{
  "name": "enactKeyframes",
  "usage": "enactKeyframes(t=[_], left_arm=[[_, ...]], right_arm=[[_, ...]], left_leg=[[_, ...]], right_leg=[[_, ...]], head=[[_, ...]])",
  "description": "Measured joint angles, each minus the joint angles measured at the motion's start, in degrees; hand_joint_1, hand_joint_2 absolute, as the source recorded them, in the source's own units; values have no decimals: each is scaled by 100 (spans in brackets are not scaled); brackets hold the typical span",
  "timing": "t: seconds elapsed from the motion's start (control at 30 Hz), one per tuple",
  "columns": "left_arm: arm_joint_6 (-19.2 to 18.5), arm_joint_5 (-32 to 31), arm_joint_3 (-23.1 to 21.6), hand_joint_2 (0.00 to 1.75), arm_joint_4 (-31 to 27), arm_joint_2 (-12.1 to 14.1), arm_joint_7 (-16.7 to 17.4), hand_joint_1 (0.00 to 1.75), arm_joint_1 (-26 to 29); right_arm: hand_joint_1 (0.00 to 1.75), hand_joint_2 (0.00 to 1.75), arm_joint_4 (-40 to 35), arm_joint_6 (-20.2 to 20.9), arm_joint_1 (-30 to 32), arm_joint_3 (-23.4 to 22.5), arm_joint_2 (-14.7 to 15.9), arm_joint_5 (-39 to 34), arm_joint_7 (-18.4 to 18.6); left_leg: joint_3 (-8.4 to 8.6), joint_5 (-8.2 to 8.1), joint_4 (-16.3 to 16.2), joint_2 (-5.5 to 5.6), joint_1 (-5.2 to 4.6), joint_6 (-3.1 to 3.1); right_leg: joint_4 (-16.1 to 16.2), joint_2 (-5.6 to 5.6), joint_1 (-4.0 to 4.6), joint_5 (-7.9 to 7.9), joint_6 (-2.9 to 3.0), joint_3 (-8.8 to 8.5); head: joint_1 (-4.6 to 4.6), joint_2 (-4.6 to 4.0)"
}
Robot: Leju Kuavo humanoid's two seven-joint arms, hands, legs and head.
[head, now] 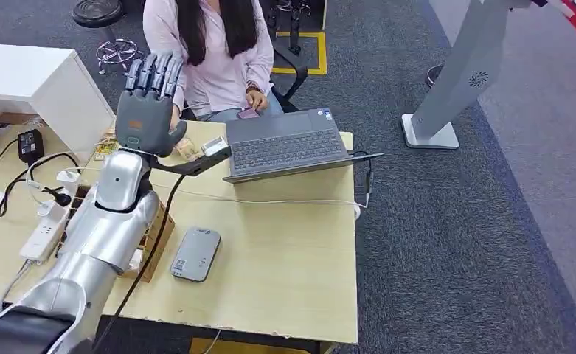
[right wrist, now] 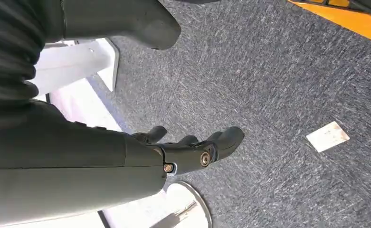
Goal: Pass the card to the sensor for recognition and then transmit it.
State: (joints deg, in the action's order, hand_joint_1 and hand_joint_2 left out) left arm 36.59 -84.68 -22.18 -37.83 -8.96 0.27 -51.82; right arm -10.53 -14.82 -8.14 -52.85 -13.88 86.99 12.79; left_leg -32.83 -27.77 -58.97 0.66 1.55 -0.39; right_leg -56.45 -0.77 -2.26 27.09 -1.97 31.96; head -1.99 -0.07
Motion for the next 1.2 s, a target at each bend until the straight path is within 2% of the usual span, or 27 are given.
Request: enactKeyframes(t=[0.07,0.17,0.23,0.33,0.47,0.5,0.63,0.8,0.97,1.1,1.2], left_arm=[[83,136,0,175,-90,-2,-154,0,171],[177,391,-2,175,-660,35,-387,0,783],[197,545,-2,175,-1166,109,-521,0,1323],[295,685,-2,175,-2183,324,-845,0,2476],[304,785,148,175,-3425,502,-1594,0,3974],[304,785,218,175,-3642,522,-1721,0,4256],[304,720,478,175,-4240,610,-1860,0,4962],[304,672,840,175,-4564,789,-1742,0,5646],[304,678,984,175,-4658,927,-1670,0,5882],[170,676,997,175,-4564,1154,-1165,0,5914],[-364,667,1080,175,-4367,1431,-779,0,5928]], right_arm=[[0,175,0,-33,7,-2,0,-13,-15],[0,175,2,-109,37,-46,0,-65,-50],[0,175,2,-169,78,-83,0,-153,-72],[0,175,2,-256,159,-201,0,-328,-107],[0,175,2,-300,245,-349,0,-448,-105],[0,175,2,-302,248,-380,0,-470,-105],[0,175,2,-313,253,-476,0,-525,-105],[0,175,-2,-251,257,-546,17,-511,-101],[0,175,-2,-251,255,-612,35,-498,-101],[0,175,-2,-258,255,-632,37,-522,-107],[0,175,-2,-258,255,-638,37,-542,-107]], left_leg=[[0,0,0,0,0,0],[-1,-3,2,-2,-1,1],[0,-8,2,-4,-1,4],[4,-22,6,-11,-1,-4],[1,-28,6,-7,0,-1],[1,-31,6,-7,0,0],[1,-34,6,-5,0,-1],[6,-32,6,-5,1,-3],[6,-31,6,-2,2,-3],[7,-31,6,-1,2,-3],[7,-30,6,-2,3,-4]], right_leg=[[0,0,0,0,0,0],[0,-3,-1,2,-1,-2],[0,-4,-1,5,-1,-1],[0,-12,-1,17,0,-2],[1,-5,0,37,-4,1],[2,-5,-1,39,-6,1],[2,-1,-1,39,-6,-3],[1,-1,0,39,-6,-2],[0,4,0,39,-6,-6],[0,2,0,39,-6,-7],[0,3,2,39,-6,-5]], head=[[0,0],[2,0],[2,0],[9,0],[2,0],[2,0],[2,0],[2,0],[2,0],[-2,0],[4,0]])
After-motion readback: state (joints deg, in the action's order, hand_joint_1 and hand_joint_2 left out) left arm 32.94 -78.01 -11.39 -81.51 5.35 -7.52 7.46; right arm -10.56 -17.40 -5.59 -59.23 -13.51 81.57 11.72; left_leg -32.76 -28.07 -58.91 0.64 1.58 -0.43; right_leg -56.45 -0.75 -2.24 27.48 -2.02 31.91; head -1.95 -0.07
